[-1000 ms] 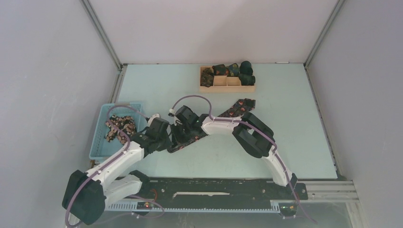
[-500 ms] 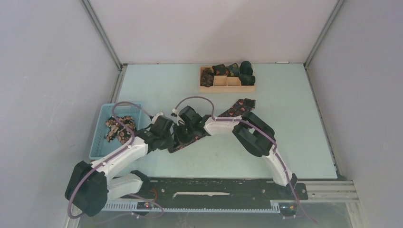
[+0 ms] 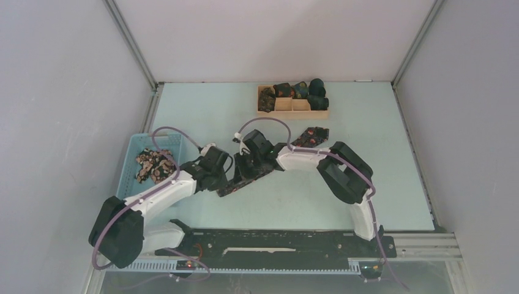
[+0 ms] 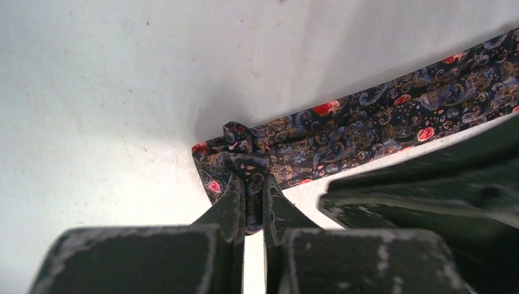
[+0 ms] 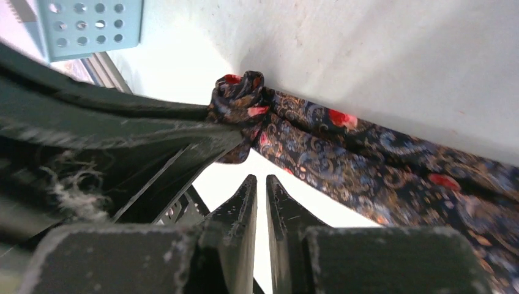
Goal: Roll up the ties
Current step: Roll the tie at the center of the board.
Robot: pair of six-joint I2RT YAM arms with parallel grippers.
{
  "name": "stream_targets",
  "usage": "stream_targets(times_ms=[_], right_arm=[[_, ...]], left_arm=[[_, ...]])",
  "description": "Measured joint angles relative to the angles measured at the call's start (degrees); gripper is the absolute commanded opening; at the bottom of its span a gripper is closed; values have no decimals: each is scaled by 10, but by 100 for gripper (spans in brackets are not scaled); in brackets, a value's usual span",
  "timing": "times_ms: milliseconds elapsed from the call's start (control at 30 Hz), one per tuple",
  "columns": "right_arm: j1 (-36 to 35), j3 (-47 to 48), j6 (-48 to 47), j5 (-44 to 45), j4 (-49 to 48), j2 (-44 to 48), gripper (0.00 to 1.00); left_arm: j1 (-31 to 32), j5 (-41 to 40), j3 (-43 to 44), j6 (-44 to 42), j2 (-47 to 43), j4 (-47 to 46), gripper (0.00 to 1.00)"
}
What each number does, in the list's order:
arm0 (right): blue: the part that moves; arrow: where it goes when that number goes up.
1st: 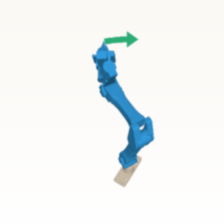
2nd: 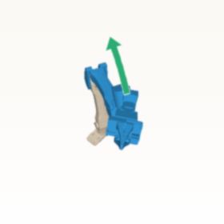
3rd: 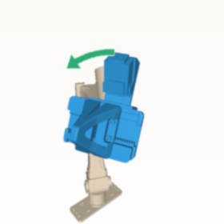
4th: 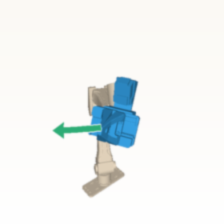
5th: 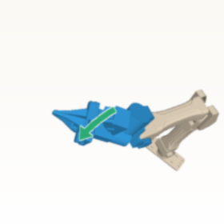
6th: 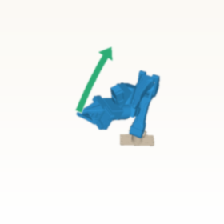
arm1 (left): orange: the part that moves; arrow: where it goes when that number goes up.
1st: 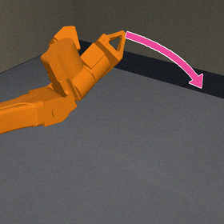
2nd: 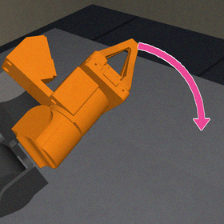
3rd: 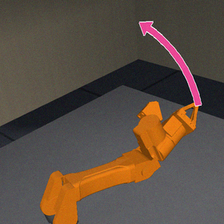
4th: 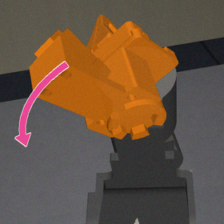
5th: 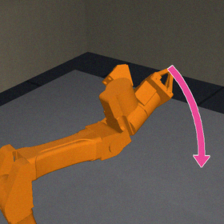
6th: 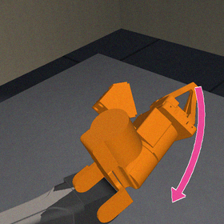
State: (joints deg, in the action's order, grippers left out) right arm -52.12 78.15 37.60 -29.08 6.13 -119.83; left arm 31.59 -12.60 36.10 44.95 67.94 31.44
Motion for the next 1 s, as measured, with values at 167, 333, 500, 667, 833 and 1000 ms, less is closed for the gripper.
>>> stream_targets(times_ms=[167, 333, 500, 667, 833, 1000], right_arm=[[18, -36, -12, 11, 3, 56, 14], [40, -91, -14, 15, -5, 101, 14], [54, -129, -14, 15, -9, 115, 14], [55, -145, -13, 15, -12, 121, 14], [55, -147, -13, 15, -16, 124, 14], [55, -147, -11, 15, -20, 127, 14]], left_arm=[[8, -5, 7, 0, 20, -3, 3], [16, -8, 15, 1, 44, -6, 6], [28, -13, 23, 2, 64, -9, 15], [40, -19, 34, 7, 78, -10, 27], [51, -22, 35, 16, 82, -18, 32], [58, -23, 36, 16, 82, -21, 35]])
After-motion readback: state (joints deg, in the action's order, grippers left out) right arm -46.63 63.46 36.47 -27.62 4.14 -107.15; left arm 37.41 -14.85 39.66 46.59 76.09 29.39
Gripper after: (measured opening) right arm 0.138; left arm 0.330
